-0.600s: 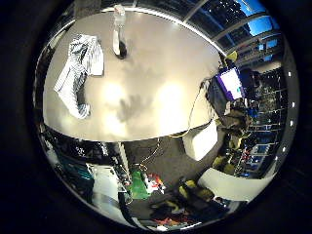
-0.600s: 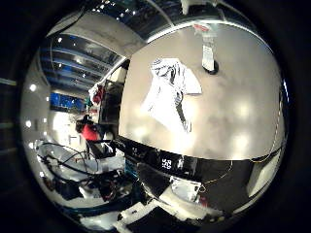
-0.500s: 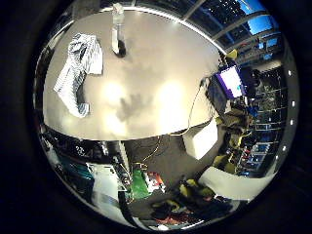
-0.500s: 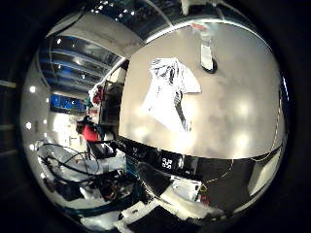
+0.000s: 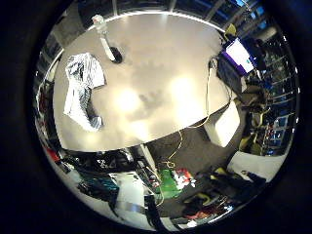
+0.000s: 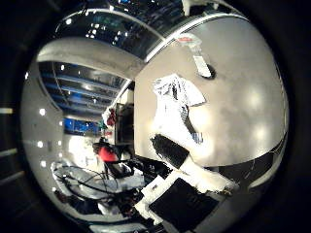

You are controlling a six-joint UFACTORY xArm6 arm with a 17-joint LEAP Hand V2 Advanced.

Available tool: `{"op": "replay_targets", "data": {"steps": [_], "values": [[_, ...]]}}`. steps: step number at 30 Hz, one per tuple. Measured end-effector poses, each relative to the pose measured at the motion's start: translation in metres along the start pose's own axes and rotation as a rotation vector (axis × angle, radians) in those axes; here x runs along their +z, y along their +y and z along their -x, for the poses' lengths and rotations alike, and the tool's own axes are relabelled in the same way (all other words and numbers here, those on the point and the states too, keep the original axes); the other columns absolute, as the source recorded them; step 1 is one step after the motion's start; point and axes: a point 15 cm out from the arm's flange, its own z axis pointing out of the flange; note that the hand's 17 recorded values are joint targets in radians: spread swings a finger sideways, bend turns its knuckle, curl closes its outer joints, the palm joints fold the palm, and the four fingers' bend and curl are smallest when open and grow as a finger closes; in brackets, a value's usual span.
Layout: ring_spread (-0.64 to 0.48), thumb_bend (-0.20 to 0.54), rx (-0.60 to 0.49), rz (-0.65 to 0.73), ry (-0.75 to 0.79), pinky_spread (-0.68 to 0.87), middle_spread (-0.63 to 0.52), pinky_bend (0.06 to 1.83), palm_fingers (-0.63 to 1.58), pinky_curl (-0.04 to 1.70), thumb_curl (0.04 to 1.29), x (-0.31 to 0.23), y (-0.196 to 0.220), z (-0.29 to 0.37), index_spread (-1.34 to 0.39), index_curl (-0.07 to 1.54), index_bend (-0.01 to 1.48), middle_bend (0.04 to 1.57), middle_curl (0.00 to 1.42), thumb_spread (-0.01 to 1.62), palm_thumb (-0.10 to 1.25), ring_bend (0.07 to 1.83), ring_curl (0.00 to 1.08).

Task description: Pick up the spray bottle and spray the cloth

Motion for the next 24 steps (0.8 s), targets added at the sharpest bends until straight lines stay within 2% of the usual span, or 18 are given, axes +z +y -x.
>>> {"op": "replay_targets", "data": {"steps": [4,12,18,24], "values": [[0.13,-0.024,0.054,-0.041,-0.050,0.39,0.04,0.37,0.15,0.33,0.30,0.002,-0.004,-0.023,-0.28,0.25,0.12,0.19,0.33,1.03,0.52,0.30,0.29],[0.16,-0.030,0.146,-0.081,-0.179,0.38,0.08,0.45,0.07,0.34,0.29,0.025,-0.011,-0.053,-0.25,0.23,0.13,0.22,0.34,1.01,0.49,0.34,0.28],[0.16,-0.035,0.147,-0.055,-0.253,0.40,0.10,0.50,0.03,0.34,0.28,0.048,-0.013,-0.064,-0.25,0.22,0.13,0.22,0.34,0.99,0.39,0.35,0.28],[0.16,-0.024,0.175,-0.090,-0.339,0.40,0.10,0.51,0.03,0.33,0.28,0.063,-0.022,-0.065,-0.23,0.23,0.15,0.24,0.35,0.99,0.38,0.36,0.27]]}}
